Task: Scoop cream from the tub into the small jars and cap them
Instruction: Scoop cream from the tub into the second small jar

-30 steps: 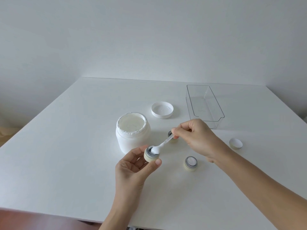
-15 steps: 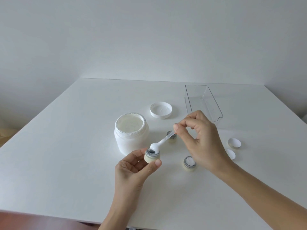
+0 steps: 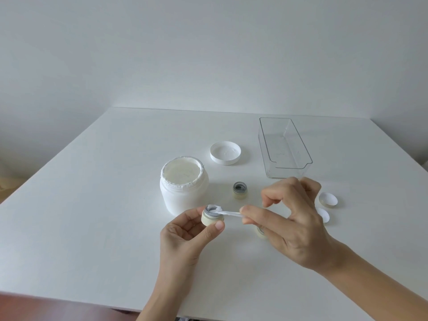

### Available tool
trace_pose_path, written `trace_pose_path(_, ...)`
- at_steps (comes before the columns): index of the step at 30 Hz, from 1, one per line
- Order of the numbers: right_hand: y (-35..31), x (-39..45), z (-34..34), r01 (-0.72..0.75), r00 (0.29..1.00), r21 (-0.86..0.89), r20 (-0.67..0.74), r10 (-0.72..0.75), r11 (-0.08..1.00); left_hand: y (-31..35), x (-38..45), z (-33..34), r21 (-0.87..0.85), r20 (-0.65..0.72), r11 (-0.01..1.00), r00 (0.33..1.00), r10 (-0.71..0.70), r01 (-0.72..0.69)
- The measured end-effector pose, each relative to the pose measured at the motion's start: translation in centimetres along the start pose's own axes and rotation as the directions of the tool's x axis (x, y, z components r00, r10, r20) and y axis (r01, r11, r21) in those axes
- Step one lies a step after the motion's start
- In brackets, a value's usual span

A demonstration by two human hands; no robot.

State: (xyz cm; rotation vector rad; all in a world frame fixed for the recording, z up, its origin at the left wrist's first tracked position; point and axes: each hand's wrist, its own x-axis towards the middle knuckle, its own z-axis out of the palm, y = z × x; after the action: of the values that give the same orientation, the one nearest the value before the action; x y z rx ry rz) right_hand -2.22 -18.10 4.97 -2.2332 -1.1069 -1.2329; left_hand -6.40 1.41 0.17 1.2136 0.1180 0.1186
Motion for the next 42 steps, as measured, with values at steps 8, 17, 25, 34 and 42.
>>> trace_pose_path(8, 0.3, -0.2, -0.7, 0.011, 1.0, 0.008, -0.028, -0.01, 1.0, 0.0, -0.1, 0.1, 0.004, 0.016, 1.0, 1.0, 0.006, -0.006)
trace_pose_path(17, 1.2, 1.2, -1.7, -0.098, 0.99, 0.042, -0.102, 0.102, 0.994, 0.1, 0.0, 0.0, -0.032, -0.018, 0.999, 1.0, -0.006, 0.005)
trace_pose_path(25, 0.8, 8.0, 1.5, -0.365, 0.929, 0.121, -0.018, 0.37, 0.923, 0.4, -0.1, 0.2, -0.009, 0.013, 1.0, 1.0, 0.008, -0.008)
trace_pose_path(34, 0.0, 12.9, 6.9, 0.001, 0.826, -0.127, 0.559, 0.071, 0.992, 0.6, -0.3, 0.7, -0.02, 0.02, 1.0, 1.0, 0.013, -0.013)
trace_pose_path(42, 0.0, 13.4, 7.7, -0.358, 0.623, -0.075, 0.723, 0.298, 0.931, 0.4, -0.2, 0.6, 0.007, 0.014, 0.999, 0.999, 0.036, -0.036)
